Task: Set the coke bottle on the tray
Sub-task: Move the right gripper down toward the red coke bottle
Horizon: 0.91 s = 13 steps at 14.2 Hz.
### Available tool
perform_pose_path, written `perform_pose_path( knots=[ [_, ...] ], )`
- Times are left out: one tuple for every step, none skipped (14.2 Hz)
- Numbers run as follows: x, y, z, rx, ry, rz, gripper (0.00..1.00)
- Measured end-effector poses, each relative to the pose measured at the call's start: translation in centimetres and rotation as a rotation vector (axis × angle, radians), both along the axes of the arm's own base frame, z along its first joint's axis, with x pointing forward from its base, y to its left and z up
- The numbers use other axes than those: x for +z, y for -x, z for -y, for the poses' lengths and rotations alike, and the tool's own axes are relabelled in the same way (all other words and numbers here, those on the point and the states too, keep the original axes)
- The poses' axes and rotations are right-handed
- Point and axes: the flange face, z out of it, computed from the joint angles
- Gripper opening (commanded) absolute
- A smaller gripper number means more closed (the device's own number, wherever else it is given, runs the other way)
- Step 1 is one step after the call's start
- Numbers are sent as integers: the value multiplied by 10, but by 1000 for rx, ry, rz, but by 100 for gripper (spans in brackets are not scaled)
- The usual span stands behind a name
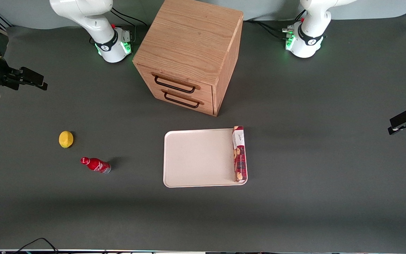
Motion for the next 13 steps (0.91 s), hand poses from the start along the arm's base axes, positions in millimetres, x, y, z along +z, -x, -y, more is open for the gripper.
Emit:
perform_pose_path(
  knots=[
    [0,0,0,-2,0,2,100],
    [1,0,0,-3,0,2,100],
    [1,0,0,-5,1,3,100],
    [1,0,0,-5,1,3,100],
    [1,0,0,-5,1,4,100],
    [2,-1,0,-5,2,10,100],
    [2,-3,0,-5,5,14,100],
    [-1,-9,-1,-3,11,20,100],
    [-8,-20,-2,-1,20,33,100],
    [-23,-37,-4,2,28,46,100],
    [-45,-56,-6,4,33,56,100],
    [-74,-76,-8,7,37,57,100],
    [-108,-96,-12,12,41,50,100]
  ],
)
